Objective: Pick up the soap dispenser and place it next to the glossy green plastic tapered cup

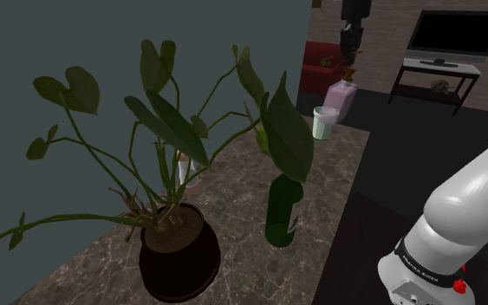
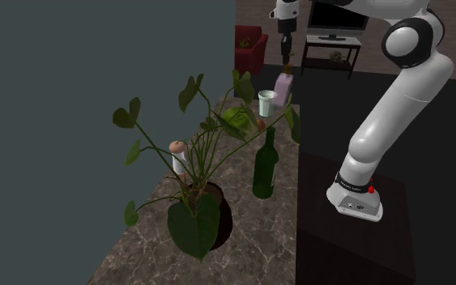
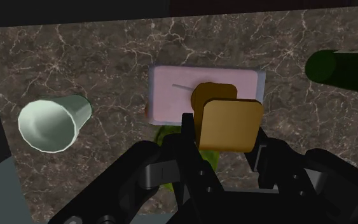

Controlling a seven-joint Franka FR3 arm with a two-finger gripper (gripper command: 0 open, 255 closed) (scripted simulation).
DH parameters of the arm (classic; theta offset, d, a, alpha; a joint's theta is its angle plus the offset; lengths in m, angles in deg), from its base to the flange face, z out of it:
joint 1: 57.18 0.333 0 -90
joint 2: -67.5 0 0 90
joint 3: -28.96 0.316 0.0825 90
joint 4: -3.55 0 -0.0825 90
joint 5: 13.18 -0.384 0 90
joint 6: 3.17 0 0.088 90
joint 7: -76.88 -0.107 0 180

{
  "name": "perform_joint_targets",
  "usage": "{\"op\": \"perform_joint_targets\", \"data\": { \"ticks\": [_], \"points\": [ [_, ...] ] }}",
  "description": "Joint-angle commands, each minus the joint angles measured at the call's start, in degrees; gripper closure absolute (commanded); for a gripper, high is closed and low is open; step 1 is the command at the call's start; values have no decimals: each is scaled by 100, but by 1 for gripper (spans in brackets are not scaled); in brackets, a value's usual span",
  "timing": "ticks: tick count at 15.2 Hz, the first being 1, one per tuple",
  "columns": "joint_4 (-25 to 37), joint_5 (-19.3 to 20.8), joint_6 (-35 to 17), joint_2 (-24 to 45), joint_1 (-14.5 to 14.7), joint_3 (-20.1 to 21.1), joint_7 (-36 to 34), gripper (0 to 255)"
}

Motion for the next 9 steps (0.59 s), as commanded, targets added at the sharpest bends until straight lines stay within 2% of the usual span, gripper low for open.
{"op": "perform_joint_targets", "data": {
  "ticks": [1,9],
  "points": [
    [69,64,-59,107,-119,-191,324,255],
    [546,161,-262,713,-597,-882,1511,255]
  ]
}}
